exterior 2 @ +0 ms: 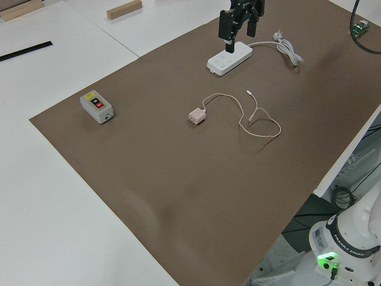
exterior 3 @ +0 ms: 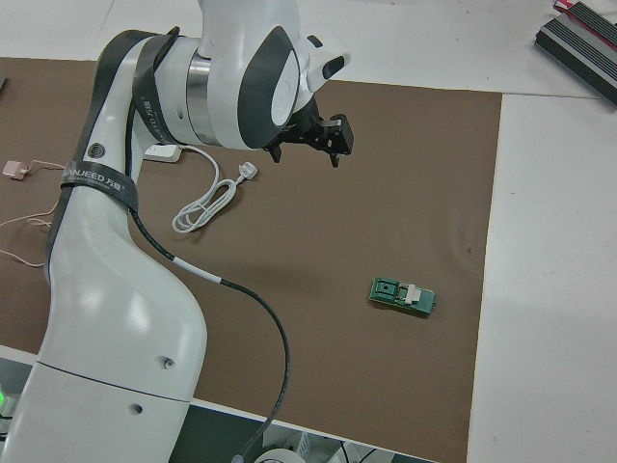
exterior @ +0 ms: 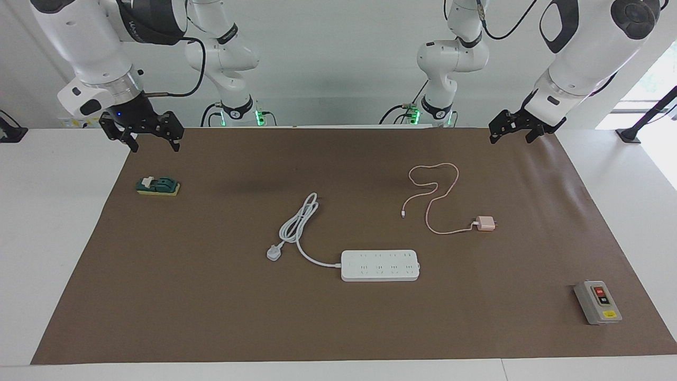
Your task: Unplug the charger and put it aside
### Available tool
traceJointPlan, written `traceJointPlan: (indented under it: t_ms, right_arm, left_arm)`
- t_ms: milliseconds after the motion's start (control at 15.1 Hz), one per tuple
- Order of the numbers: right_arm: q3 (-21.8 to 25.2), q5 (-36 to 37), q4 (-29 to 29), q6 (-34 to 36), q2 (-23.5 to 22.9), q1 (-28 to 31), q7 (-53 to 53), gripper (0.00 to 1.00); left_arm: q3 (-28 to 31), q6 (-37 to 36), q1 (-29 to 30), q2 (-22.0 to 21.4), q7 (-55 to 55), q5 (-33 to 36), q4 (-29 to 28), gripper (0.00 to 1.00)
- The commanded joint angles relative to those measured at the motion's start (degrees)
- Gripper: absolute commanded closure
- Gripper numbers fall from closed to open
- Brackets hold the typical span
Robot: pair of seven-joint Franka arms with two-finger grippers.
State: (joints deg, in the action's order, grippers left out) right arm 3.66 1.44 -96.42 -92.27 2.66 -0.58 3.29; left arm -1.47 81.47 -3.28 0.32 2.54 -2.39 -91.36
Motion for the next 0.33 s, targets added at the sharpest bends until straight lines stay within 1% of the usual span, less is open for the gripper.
traceJointPlan:
  t_ms: [0, 264]
  right_arm:
    - [-0.32, -0.82, -1.67, -0.1, 1.47, 0.4, -0.74, 0.0]
    - [-0.32, -0.82, -1.67, -0.1, 1.47, 0.23, -0.91, 0.0]
  left_arm:
    - [0.24, 0.7, -0.41, 0.29, -0.34, 0.98, 0.31, 0.0]
    - [0.24, 0.79, -0.41, 0.29, -0.34, 0.98, 0.31, 0.0]
